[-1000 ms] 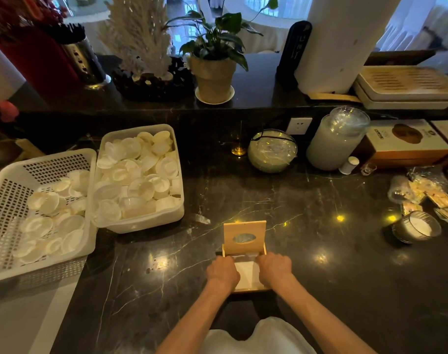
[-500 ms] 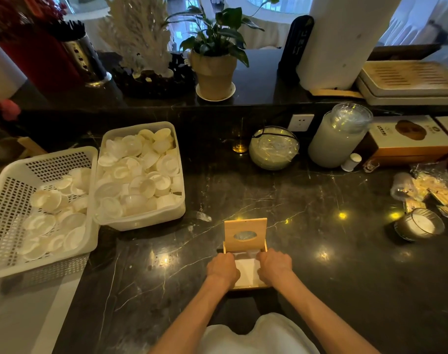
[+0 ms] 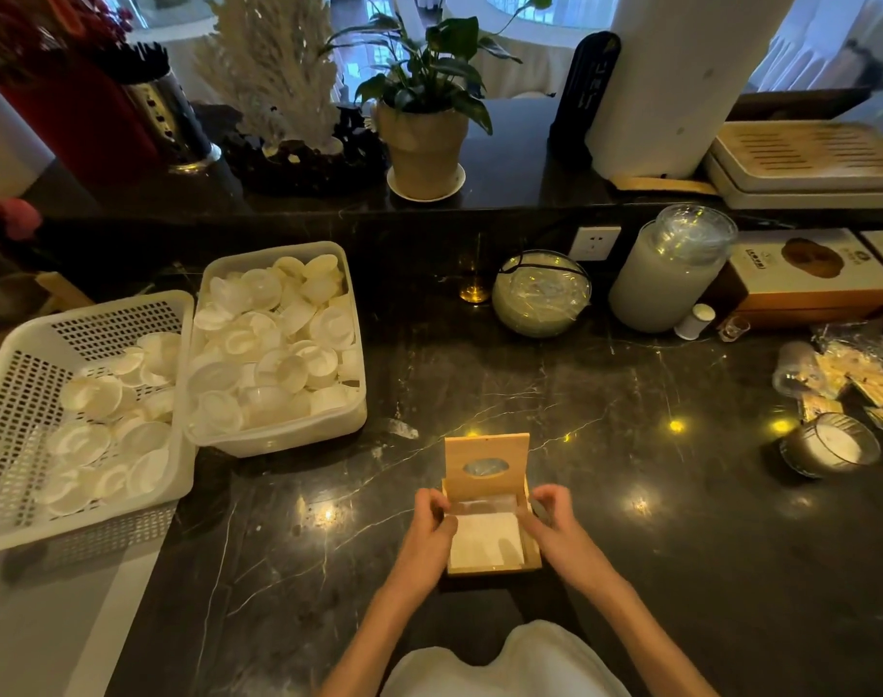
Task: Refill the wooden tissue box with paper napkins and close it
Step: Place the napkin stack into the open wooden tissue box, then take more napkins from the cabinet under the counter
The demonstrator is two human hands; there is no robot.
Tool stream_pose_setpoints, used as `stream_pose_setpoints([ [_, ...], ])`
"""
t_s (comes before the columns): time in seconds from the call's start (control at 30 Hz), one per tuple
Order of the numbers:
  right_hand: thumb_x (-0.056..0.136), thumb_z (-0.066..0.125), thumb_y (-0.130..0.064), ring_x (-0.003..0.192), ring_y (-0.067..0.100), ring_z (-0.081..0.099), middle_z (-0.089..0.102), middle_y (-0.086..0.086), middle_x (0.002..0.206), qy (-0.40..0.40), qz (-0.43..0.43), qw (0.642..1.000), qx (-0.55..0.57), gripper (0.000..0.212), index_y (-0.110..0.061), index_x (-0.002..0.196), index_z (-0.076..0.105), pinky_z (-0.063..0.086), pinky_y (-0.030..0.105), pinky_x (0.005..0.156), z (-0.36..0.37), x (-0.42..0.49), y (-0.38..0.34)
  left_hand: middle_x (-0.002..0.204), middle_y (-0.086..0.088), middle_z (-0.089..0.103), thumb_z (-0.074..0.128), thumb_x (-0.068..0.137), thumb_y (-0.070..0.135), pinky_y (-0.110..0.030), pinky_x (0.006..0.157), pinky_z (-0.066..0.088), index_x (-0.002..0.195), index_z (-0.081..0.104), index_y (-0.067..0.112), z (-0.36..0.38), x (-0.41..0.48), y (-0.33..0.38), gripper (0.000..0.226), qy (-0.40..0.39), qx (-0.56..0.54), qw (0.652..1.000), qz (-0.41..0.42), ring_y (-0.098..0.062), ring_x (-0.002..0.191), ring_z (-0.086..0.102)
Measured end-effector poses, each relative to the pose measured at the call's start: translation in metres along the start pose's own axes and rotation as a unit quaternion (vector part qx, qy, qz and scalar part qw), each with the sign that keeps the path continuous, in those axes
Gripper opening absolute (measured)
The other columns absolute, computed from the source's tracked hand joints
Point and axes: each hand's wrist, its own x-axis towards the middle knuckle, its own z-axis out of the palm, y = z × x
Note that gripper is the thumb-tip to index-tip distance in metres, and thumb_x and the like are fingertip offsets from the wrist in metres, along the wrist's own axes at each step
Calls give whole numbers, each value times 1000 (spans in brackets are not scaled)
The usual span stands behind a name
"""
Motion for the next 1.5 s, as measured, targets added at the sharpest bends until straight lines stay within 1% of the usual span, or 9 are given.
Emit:
stream_pose_setpoints([
  [0.07,98,40,-54,131,18,49,43,-10,145,-31,34,989,143,51,-38,145,28,43,37,107,3,-1,6,131,-1,52,40,103,36,-24,84,50,133,32,26,3,-5,-1,33,-18,-99,995,-24,-11,113,58],
  [0.2,98,12,-64,122,14,61,66,-4,130,-72,41,971,225,55,-45,132,51,44,41,104,15,-5,4,140,10,54,34,101,51,-44,110,41,151,19,42,11,-5,-4,53,-52,-154,986,-39,-11,124,57],
  [0.6,93,10,-71,125,16,58,64,-5,133,-48,65,967,242,59,-48,129,51,40,43,108,30,-18,14,126,9,68,11,101,58,-49,114,36,119,60,53,4,-20,-7,52,-75,-167,982,-41,-13,122,60],
  [0.83,97,13,-66,134,2,38,47,-19,141,53,18,997,49,55,-45,141,38,20,34,116,41,-44,32,158,12,27,12,95,70,-49,122,12,145,25,53,-4,-39,-32,54,-47,-82,995,-30,-11,145,25],
  [0.93,100,15,-58,151,26,9,9,-4,165,121,32,968,-217,62,-33,156,5,8,56,120,52,-67,74,158,16,-9,9,98,63,-48,118,-16,153,5,42,4,-70,-76,59,-5,119,992,-49,-9,145,-16],
  [1.03,96,10,-64,149,37,-16,-16,-8,162,26,52,932,-358,62,-45,152,-10,-6,67,114,54,-85,110,165,2,-8,-9,89,67,-44,116,-22,154,4,37,15,-100,-133,73,28,355,934,-26,-10,140,-37],
  [1.1,88,2,-73,145,39,-26,-25,-4,161,-15,29,904,-427,70,-47,150,-13,-10,70,112,49,-92,128,164,-7,13,-12,89,68,-43,114,-19,154,16,32,26,-110,-147,80,24,415,907,-61,-13,141,-40],
  [1.37,93,14,-70,141,39,-33,-31,-3,159,-5,-41,878,-477,70,-45,149,-19,-11,72,111,53,-109,167,160,-3,-29,-30,53,80,-50,118,-16,140,-29,38,66,-137,-157,97,116,464,875,-76,-20,136,-38],
  [1.5,90,10,-72,143,38,-31,-26,-2,162,63,-75,867,-489,71,-44,149,-19,-9,74,110,54,-109,178,163,-6,-17,-15,77,77,-50,118,-16,151,-13,35,84,-136,-171,86,195,488,850,-33,-22,142,-39],
])
